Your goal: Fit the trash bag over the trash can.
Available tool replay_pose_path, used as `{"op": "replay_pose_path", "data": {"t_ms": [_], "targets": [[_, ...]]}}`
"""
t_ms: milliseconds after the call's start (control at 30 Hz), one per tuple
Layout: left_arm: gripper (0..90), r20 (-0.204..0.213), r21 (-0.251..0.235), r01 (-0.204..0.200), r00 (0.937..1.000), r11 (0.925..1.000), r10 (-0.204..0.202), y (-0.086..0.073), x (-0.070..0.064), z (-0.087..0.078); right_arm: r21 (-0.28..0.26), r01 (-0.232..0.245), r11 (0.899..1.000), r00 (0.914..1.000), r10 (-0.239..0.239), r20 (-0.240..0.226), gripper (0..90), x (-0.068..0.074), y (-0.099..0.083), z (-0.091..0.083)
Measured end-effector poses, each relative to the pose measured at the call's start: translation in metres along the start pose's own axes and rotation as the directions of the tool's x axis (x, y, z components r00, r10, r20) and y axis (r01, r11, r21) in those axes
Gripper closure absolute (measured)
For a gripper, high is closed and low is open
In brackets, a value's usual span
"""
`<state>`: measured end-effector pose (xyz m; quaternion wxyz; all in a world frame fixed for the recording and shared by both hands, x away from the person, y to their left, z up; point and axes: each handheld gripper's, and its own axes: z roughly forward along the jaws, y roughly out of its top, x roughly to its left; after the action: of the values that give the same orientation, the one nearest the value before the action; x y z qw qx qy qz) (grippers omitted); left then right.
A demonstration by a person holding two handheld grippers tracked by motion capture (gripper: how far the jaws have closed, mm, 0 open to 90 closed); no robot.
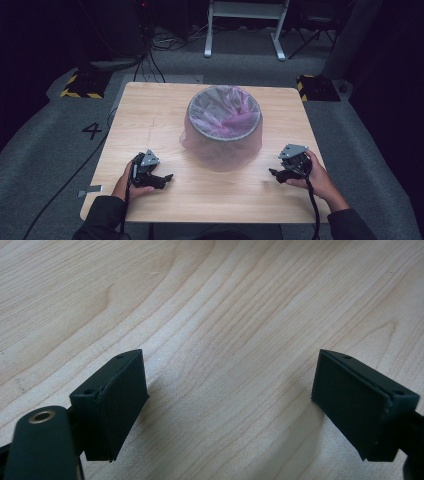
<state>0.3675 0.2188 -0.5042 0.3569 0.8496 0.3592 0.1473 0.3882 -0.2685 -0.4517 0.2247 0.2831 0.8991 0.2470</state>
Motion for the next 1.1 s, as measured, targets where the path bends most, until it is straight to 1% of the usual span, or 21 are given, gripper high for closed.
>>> {"op": "replay_pose_path", "data": {"t_ms": [100,200,233,333,400,467,533,567,600,633,700,900,1100], "targets": [[14.4,0.000,0.000,0.000,1.0000,1.0000,0.000,0.000,0.000,0.000,-0.003,-0.016,1.000,0.9998,0.016,-0.015,18.5,0.000,-0.009,0.004],[14.4,0.000,0.000,0.000,1.0000,1.0000,0.000,0.000,0.000,0.000,-0.010,-0.037,0.999,0.9990,0.037,-0.023,18.3,0.001,-0.019,0.008],[14.4,0.000,0.002,0.001,1.0000,1.0000,-0.001,0.000,0.000,0.000,-0.010,-0.044,0.999,0.9988,0.044,-0.020,18.3,0.002,-0.023,0.010],[14.5,0.000,0.000,-0.001,1.0000,1.0000,0.001,0.000,0.000,0.000,-0.025,-0.080,0.997,0.9966,0.079,-0.020,18.3,0.002,-0.035,0.014],[14.4,0.000,0.000,0.000,1.0000,1.0000,0.000,0.000,0.000,0.000,-0.051,-0.121,0.991,0.9924,0.120,-0.025,17.9,0.001,-0.044,0.014],[14.4,-0.001,0.000,0.001,1.0000,1.0000,-0.001,0.000,0.000,0.000,-0.075,-0.177,0.981,0.9837,0.174,-0.045,17.5,-0.003,-0.053,0.013],[14.4,-0.002,-0.001,0.003,1.0000,1.0000,-0.003,0.000,0.000,0.000,-0.094,-0.220,0.971,0.9749,0.216,-0.052,15.8,-0.007,-0.062,0.012],[14.4,-0.002,0.000,0.002,1.0000,1.0000,-0.002,0.000,0.000,0.000,-0.106,-0.252,0.962,0.9672,0.247,-0.059,15.1,-0.008,-0.067,0.012],[14.4,-0.002,-0.001,0.003,1.0000,1.0000,-0.003,0.000,0.000,0.000,-0.123,-0.286,0.950,0.9575,0.278,-0.078,15.0,-0.010,-0.073,0.012],[14.4,-0.002,0.000,0.002,1.0000,1.0000,-0.002,0.000,0.000,0.000,-0.150,-0.318,0.936,0.9471,0.307,-0.095,14.8,-0.011,-0.079,0.013],[14.4,-0.001,-0.001,0.003,1.0000,1.0000,-0.003,0.000,0.000,0.000,-0.147,-0.329,0.933,0.9438,0.321,-0.077,14.8,-0.012,-0.082,0.011],[14.4,-0.001,-0.001,0.000,1.0000,1.0000,0.000,0.000,0.000,0.000,-0.142,-0.348,0.927,0.9376,0.343,-0.058,12.7,-0.010,-0.082,0.010],[14.4,-0.001,0.002,0.001,1.0000,1.0000,-0.001,0.000,0.000,0.000,-0.134,-0.353,0.926,0.9354,0.350,-0.051,10.1,-0.011,-0.081,0.011]]}}
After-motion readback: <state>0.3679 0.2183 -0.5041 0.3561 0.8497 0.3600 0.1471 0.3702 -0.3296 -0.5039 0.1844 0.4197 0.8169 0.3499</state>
